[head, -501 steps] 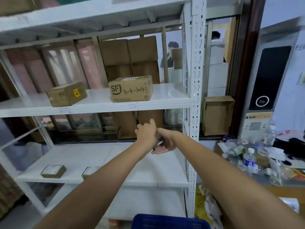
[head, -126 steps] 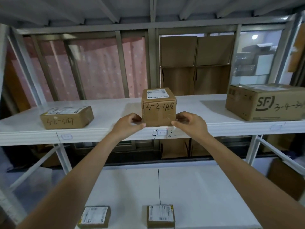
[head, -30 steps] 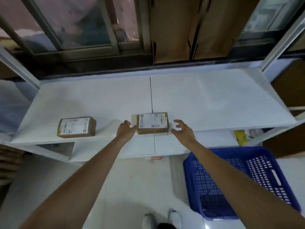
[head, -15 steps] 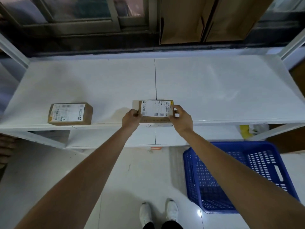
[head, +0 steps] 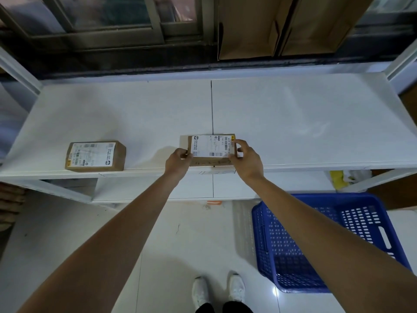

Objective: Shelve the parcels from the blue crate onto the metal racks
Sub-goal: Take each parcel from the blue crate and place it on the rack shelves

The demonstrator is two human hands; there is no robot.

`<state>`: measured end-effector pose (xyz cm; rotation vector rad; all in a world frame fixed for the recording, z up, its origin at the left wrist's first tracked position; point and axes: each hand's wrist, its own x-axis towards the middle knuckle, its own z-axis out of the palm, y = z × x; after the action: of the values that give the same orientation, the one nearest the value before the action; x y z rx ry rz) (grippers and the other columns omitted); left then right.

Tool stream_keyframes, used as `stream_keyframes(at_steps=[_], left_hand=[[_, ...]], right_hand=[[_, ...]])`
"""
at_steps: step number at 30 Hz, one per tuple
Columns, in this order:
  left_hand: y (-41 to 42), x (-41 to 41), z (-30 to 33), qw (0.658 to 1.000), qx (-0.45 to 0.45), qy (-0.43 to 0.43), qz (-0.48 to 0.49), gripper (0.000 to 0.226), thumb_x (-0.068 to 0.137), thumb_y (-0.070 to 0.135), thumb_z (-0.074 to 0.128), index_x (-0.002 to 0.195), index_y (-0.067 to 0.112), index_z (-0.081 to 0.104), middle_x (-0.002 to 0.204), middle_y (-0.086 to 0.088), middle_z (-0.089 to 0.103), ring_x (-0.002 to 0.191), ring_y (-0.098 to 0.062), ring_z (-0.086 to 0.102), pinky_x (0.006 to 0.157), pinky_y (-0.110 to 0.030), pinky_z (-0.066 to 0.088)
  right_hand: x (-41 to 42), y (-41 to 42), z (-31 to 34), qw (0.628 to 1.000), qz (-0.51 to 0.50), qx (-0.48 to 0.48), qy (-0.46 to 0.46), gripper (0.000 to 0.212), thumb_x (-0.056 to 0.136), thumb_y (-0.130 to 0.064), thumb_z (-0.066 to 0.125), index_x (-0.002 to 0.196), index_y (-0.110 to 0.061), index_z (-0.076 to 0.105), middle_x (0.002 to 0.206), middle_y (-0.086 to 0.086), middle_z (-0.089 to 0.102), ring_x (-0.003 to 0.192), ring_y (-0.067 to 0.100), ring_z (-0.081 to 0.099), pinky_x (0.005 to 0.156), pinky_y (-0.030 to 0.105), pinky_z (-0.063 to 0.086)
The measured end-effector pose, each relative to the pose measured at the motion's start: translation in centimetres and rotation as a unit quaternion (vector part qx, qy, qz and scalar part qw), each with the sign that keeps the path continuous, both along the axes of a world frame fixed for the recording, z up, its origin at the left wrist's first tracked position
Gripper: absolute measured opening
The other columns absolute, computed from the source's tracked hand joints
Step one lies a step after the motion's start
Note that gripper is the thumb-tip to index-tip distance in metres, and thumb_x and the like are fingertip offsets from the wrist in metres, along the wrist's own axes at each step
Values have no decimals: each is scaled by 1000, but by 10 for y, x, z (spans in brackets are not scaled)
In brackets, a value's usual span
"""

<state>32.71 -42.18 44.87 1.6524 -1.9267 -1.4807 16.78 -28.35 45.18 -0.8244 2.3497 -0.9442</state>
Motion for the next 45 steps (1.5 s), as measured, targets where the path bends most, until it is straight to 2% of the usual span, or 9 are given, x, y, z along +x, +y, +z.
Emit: stream_keyframes(at_steps=[2,4,7,10,14,20,28,34,45], left_hand=[[-1,5,6,999,-30,-14,6,35,91,28,60,120,9,58,122,-3,63,112,-27,60,98,-34,47],[-5,16,18,996,-85,-31,15,35,92,24,59,123,8,57,125,-2,62,112,-22,58,92,-24,41],[-21,42,35,989,-138,-25,38,28,91,20,58,117,8,60,121,-2,63,101,-22,62,86,-25,42],[-45,80,49,980,-187,-44,51,24,90,18,58,111,8,62,116,-4,64,97,-25,64,84,-27,42],[-86,146,64,971,-213,-65,87,22,89,17,58,108,6,64,109,-8,67,95,-30,64,82,-30,46],[-149,259,42,974,-167,-117,95,30,89,20,61,115,5,60,120,-14,63,107,-32,60,88,-32,45],[-188,293,8,990,-99,-93,23,42,93,28,58,130,7,54,131,-10,59,121,-29,54,98,-34,41],[-192,282,-12,997,-48,9,52,28,90,28,60,114,13,65,111,-4,70,99,-30,67,87,-45,55],[-199,272,-18,996,-42,32,70,26,89,29,63,109,14,66,107,-2,70,96,-28,69,89,-44,54]], right_hand=[[2,4,3,999,-24,-12,47,48,92,-36,57,138,-30,45,130,8,53,108,25,61,78,44,58],[7,5,10,992,-47,-52,102,44,92,-31,58,135,-28,49,130,7,50,111,25,59,74,41,58],[31,-7,25,987,-25,-100,122,37,87,-21,59,124,-22,57,122,6,52,105,25,59,70,38,56],[71,-35,35,986,32,-123,106,31,85,-20,60,116,-18,61,115,6,57,101,24,62,76,40,55],[138,-86,41,989,126,-77,29,29,87,-21,64,116,-17,62,115,5,59,99,20,63,85,36,54],[229,-158,27,992,118,-5,-48,36,89,-24,60,125,-23,56,124,5,58,105,21,62,90,38,53],[271,-194,6,999,28,21,20,41,93,-25,55,134,-26,50,127,4,60,104,24,64,83,40,56],[273,-201,1,999,5,11,29,37,94,-26,53,132,-28,54,123,2,65,106,21,65,81,40,56],[269,-212,4,1000,-27,-7,3,32,93,-22,55,124,-29,55,113,-5,70,96,19,68,74,39,58]])
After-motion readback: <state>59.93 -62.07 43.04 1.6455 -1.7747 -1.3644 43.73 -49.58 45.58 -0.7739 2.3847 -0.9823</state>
